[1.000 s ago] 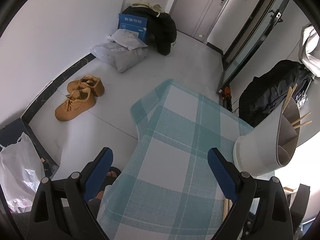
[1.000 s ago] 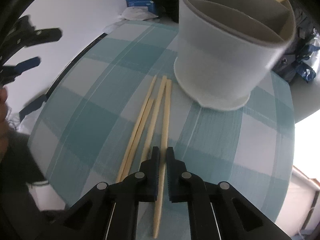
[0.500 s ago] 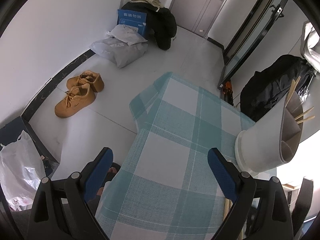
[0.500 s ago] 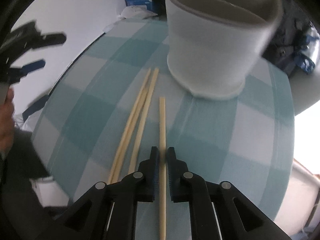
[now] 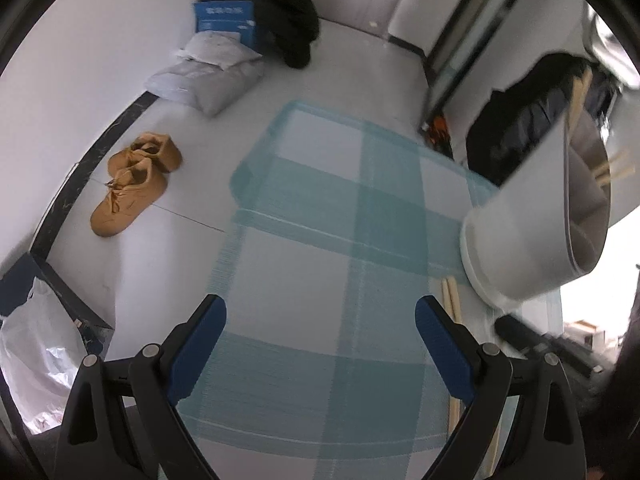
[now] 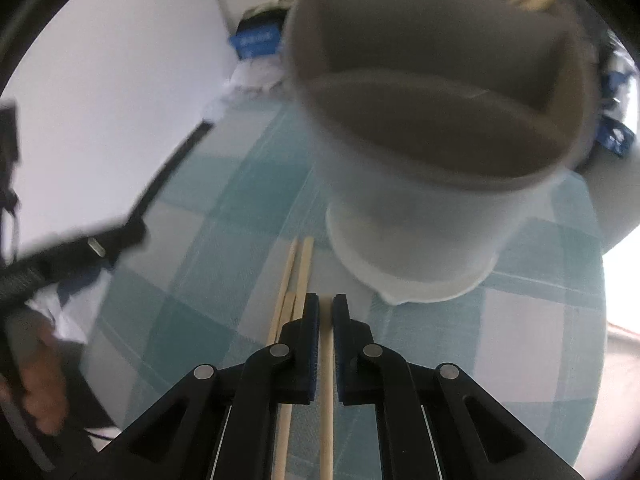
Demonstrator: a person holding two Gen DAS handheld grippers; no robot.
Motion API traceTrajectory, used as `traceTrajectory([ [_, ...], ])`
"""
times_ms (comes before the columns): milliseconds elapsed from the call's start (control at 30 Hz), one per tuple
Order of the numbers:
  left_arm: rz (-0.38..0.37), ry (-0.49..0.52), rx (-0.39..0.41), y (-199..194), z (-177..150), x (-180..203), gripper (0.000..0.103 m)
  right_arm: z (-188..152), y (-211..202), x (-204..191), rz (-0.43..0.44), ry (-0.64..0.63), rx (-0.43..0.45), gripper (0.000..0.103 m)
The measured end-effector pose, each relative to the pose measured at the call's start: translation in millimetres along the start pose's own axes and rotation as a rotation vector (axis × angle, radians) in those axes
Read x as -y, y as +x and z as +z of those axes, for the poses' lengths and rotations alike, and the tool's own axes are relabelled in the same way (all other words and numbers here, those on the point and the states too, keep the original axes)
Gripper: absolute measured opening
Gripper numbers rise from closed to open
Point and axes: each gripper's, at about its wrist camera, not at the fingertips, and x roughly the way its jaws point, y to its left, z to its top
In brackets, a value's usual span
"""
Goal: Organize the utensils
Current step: 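Pinch one chopstick with the right gripper while the left gripper grasps another, then lift both held chopsticks up toward the utensil holder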
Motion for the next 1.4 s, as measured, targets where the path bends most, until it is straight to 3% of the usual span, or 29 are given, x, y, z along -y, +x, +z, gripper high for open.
traceTrajectory([
  [167,-0.008,0.042,-0.054,9,-4,19,0.093,-1,-34,37,0.105,0.157,0.107,0.006],
  [300,0.056,0.08,-0.064,15,-6,35,0.093,-6,-62,70,0.175,0.288,0.197,0.006],
  [433,0.05,0.064,-0.088,21,-4,42,0.093,-18,-79,105,0.211,0.371,0.224,0.006],
  [600,0.065,0.08,-0.085,25,3,54,0.093,-56,-100,134,0.222,0.422,0.264,0.006],
  [800,0.123,0.091,-0.118,40,2,58,0.092,-62,-115,147,0.248,0.443,0.27,0.006],
  [967,0.22,0.151,-0.11,43,-1,67,0.093,-63,-135,139,0.234,0.433,0.307,0.006],
  [1133,0.239,0.116,-0.147,44,3,66,0.092,-66,-143,141,0.238,0.433,0.322,0.006],
  [1200,0.245,0.099,-0.153,44,5,67,0.087,-68,-145,144,0.233,0.437,0.327,0.006],
  [1300,0.245,0.096,-0.153,44,9,74,0.061,-70,-145,149,0.233,0.454,0.325,0.006],
  [1367,0.239,0.104,-0.159,43,8,83,0.025,-71,-146,151,0.229,0.455,0.326,0.006],
  [1400,0.236,0.108,-0.161,43,8,86,0.017,-72,-147,151,0.225,0.454,0.326,0.006],
])
